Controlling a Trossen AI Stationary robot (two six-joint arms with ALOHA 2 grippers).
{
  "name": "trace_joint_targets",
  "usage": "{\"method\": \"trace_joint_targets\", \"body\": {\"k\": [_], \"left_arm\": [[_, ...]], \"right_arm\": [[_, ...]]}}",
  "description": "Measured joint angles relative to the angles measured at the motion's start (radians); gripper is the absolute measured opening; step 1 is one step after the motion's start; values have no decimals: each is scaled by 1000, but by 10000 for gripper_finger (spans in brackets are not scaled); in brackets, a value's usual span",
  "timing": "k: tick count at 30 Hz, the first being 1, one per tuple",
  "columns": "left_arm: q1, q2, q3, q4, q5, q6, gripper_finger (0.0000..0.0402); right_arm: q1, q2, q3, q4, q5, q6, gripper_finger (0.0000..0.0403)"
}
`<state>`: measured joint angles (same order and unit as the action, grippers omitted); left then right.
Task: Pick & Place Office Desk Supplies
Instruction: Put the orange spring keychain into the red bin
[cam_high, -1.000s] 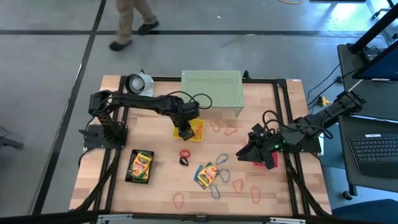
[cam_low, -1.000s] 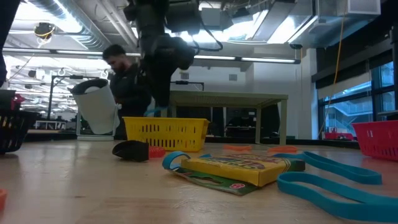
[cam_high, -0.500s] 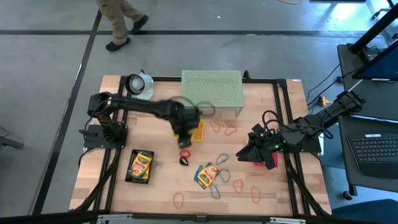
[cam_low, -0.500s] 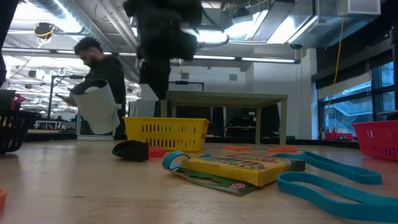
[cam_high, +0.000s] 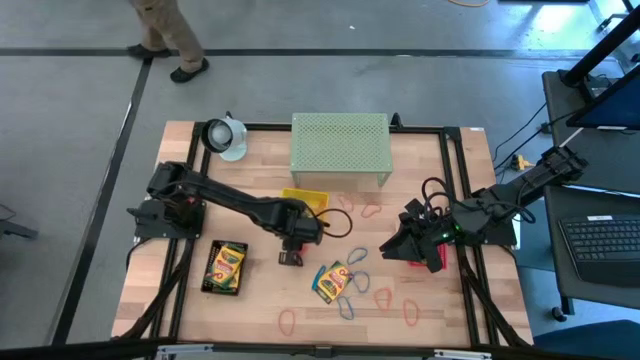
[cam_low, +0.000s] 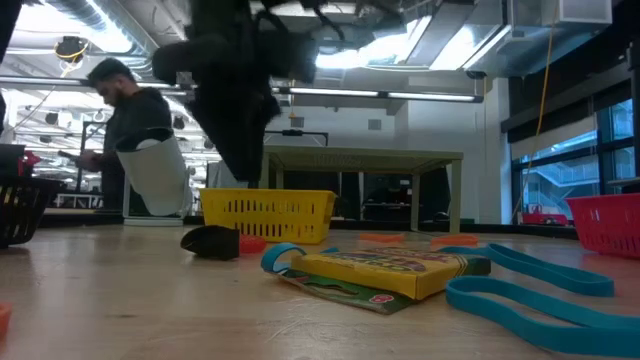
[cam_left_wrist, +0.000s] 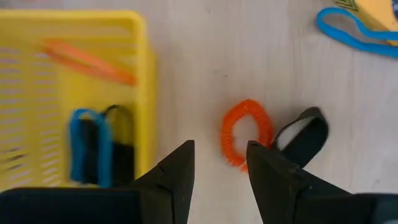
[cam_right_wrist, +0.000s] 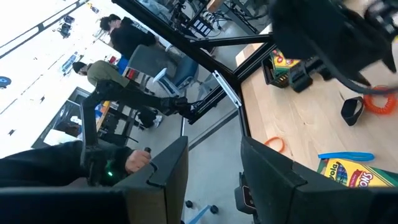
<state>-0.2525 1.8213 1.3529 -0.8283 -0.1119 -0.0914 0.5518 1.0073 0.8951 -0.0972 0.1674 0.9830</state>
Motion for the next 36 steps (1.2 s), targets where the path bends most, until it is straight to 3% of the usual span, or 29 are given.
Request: {"method": "trace_joint_targets", "body": {"k": [7, 23, 36], "left_arm": [[-1, 46, 0, 77, 58, 26, 143], [-1, 86, -3, 61, 49, 159, 143], [0, 179, 3, 53, 88, 158, 136]], "right_arm": [[0, 0, 0, 9, 3, 4, 150], [0, 0, 0, 16, 12, 0, 150], [0, 0, 0, 48, 12, 0, 150]]}}
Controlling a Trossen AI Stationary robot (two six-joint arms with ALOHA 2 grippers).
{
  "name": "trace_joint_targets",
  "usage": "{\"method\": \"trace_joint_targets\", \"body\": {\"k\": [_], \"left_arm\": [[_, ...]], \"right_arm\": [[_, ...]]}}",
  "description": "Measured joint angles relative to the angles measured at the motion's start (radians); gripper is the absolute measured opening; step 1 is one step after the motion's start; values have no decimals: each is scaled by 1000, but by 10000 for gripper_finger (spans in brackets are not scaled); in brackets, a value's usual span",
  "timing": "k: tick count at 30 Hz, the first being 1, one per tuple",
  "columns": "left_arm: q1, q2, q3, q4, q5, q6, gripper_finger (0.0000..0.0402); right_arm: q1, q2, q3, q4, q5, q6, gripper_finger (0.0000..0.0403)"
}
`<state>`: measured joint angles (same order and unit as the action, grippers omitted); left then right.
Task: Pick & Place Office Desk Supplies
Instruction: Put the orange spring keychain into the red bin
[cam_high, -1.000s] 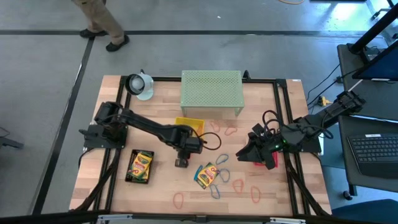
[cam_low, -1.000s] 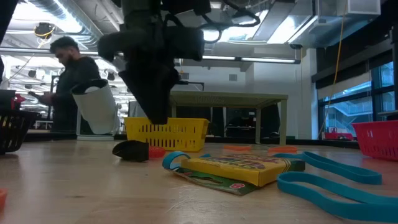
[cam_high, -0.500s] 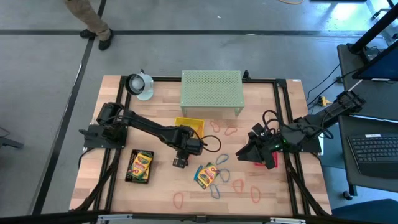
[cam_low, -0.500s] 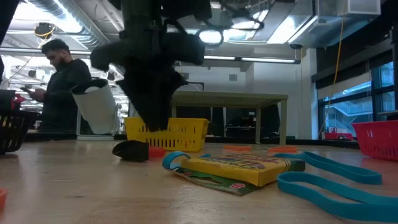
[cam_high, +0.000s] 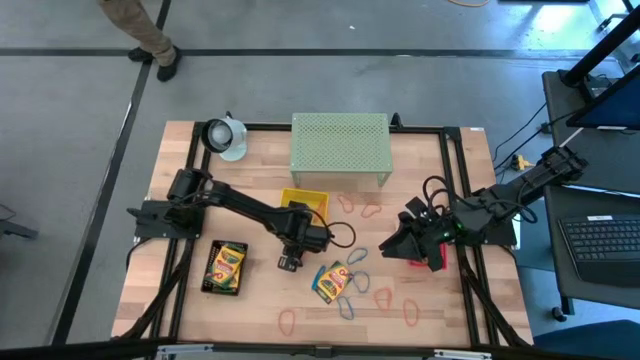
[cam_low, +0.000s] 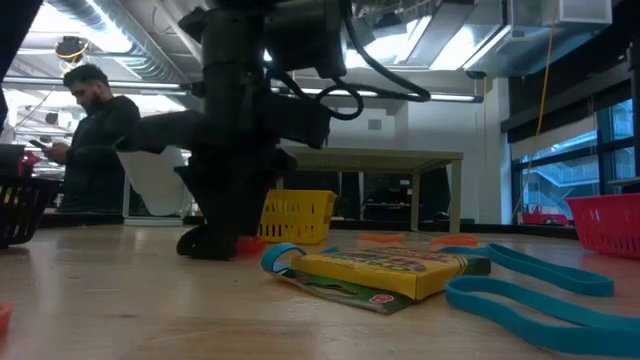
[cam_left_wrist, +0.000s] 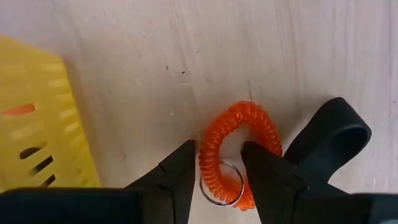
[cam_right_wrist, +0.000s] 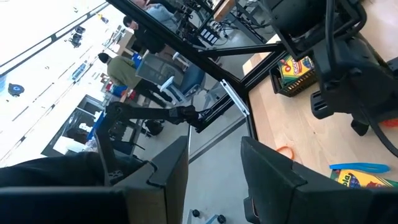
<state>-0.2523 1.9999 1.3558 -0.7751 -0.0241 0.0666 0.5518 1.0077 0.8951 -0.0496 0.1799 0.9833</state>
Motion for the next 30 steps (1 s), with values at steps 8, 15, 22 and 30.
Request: {"method": "trace_joint_targets", "body": {"k": [8, 15, 22, 30], "left_arm": [[-4, 22, -1, -8, 25, -95, 50], [2, 26, 47, -59, 80, -159, 7], [-3, -9, 213, -155, 59, -208, 3], [21, -112, 327, -171, -68, -324, 2]], "right_arm": [[0, 0, 0, 4, -4, 0, 150], [0, 0, 0, -2, -4, 11, 150], [1, 0, 0, -112, 51, 87, 150], [15, 0, 0, -208, 191, 119, 150]]}}
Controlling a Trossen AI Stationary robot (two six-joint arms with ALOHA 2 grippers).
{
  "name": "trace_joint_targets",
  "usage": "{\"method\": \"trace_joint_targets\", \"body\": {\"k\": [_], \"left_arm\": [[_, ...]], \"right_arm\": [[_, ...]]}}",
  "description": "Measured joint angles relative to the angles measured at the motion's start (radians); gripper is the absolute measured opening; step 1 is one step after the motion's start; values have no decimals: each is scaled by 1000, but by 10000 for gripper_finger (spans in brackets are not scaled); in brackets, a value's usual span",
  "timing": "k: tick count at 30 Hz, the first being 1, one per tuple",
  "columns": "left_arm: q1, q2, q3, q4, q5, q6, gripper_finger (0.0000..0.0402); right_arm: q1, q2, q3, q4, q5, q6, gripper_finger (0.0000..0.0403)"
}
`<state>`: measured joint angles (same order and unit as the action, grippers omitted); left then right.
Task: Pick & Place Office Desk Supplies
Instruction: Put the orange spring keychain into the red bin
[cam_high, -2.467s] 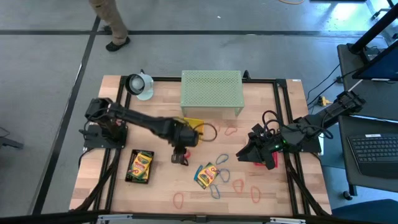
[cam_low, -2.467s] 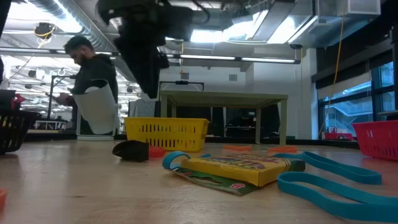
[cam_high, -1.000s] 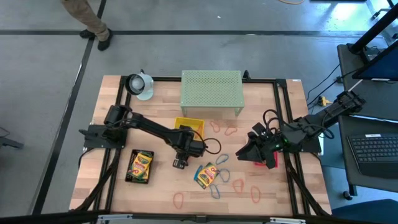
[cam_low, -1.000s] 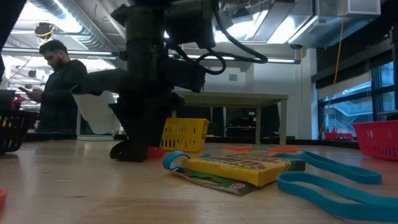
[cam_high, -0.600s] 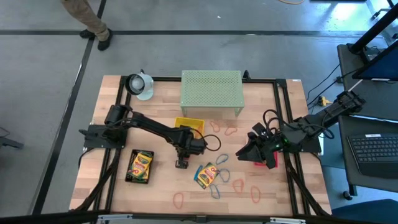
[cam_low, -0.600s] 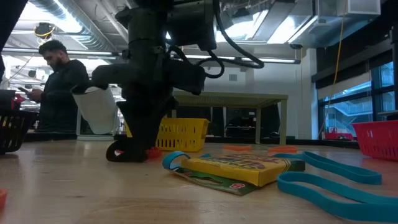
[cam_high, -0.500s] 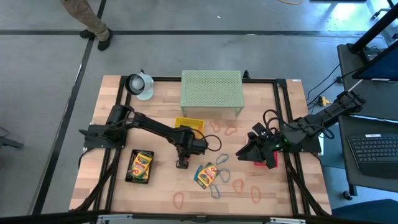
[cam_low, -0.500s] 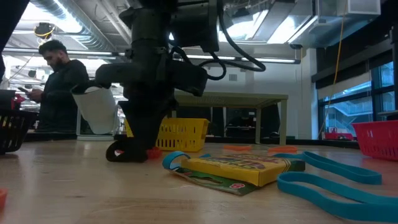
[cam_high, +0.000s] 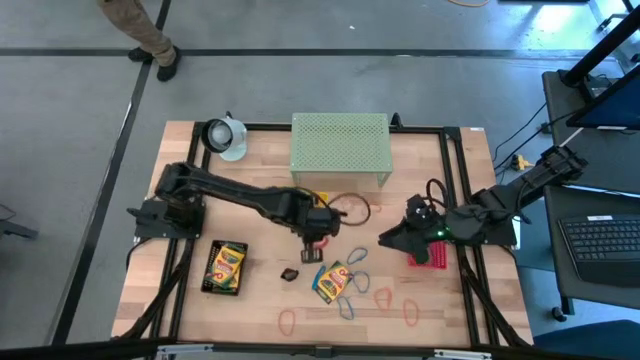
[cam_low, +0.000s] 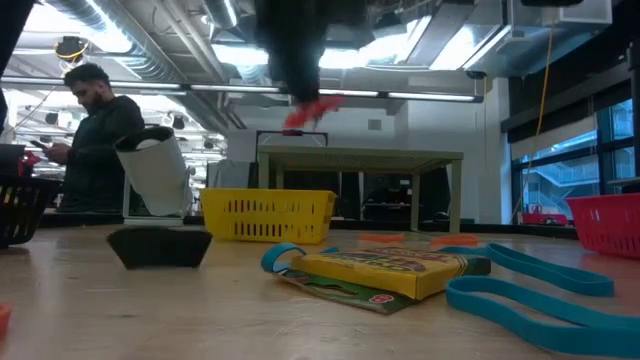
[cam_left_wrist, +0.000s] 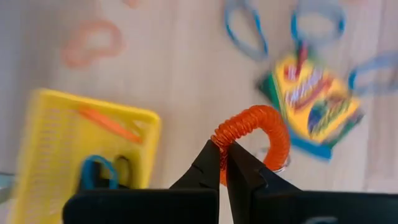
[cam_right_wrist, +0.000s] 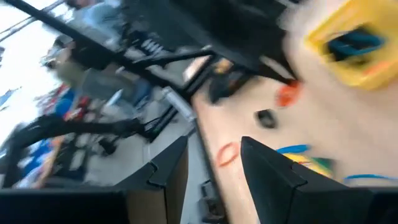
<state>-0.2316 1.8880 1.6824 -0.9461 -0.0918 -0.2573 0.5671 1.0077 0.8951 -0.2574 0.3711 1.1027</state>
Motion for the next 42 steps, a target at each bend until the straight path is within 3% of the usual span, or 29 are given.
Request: {"method": "trace_joint_targets", "body": {"k": [6, 15, 26, 42], "left_arm": [[58, -64, 0, 138, -92, -96, 2], [106, -74, 1, 385, -88, -108, 2], [109, -74, 1, 415, -50, -106, 2], [102, -74, 68, 409, -17, -79, 2]], "right_arm": [[-3, 37, 0, -2, 149, 16, 150], [-58, 103, 0, 58, 246, 10, 150], [-127, 186, 0, 49, 242, 16, 150], [-195, 192, 0, 17, 204, 15, 145]]}}
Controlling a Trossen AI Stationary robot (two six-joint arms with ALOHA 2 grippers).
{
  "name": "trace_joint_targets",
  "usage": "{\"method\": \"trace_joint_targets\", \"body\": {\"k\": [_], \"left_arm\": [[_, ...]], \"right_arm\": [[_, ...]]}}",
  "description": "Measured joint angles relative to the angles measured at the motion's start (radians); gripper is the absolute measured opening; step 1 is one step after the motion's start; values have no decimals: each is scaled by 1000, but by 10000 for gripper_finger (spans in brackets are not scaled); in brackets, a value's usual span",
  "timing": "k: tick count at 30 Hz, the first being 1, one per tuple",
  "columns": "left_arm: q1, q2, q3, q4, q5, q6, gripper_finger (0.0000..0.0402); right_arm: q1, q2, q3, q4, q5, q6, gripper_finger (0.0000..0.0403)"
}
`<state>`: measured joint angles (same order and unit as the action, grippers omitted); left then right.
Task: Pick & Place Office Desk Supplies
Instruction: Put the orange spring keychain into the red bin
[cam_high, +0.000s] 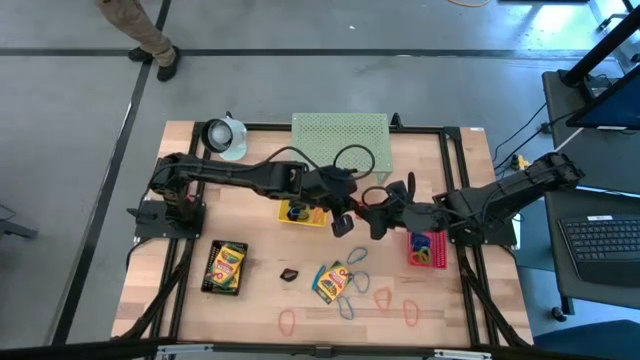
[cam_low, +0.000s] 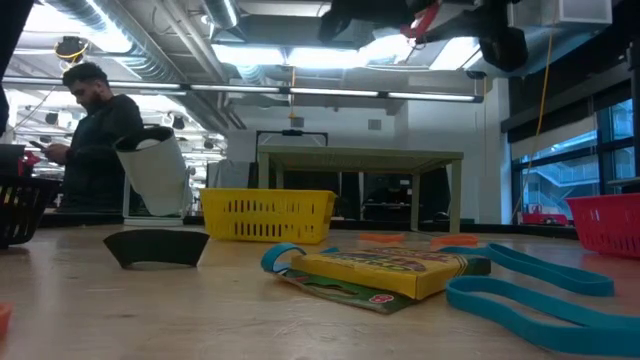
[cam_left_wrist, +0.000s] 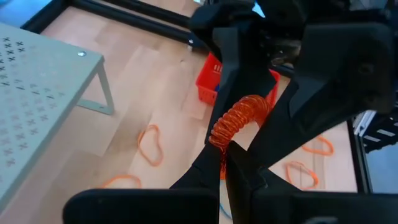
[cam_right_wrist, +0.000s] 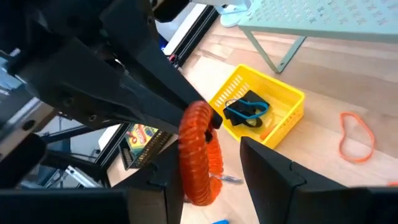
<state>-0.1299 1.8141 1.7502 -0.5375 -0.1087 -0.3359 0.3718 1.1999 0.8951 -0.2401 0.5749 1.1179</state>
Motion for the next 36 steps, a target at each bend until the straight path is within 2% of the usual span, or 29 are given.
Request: {"method": "trace_joint_targets", "body": {"k": [3, 6, 7, 13, 17, 22, 26, 31, 36], "left_arm": [[2, 0, 2, -12, 0, 0, 3], [3, 0, 2, -41, -7, -6, 3], [4, 0, 2, -49, -6, -8, 3], [6, 0, 2, -74, -30, -9, 21], [19, -3, 2, -111, -15, -1, 58], [35, -36, 2, -175, 41, -1, 106], [35, -67, 3, -244, 42, -2, 127], [12, -98, 3, -286, 51, -26, 130], [-66, -139, -7, -281, -8, 6, 121]], "right_arm": [[-2, 0, 0, 0, -3, -5, 109], [-2, 0, 0, 0, -3, -44, 34], [-2, 0, 0, 0, -4, -60, 22], [-5, 0, 0, -17, -31, -59, 17], [-5, -25, 0, -80, -41, -40, 17], [-4, -93, 0, -261, -51, 28, 17], [-3, -148, 0, -483, -123, 111, 16], [18, -171, 0, -788, -292, 214, 16], [41, -173, 0, -937, -405, 257, 16]]}}
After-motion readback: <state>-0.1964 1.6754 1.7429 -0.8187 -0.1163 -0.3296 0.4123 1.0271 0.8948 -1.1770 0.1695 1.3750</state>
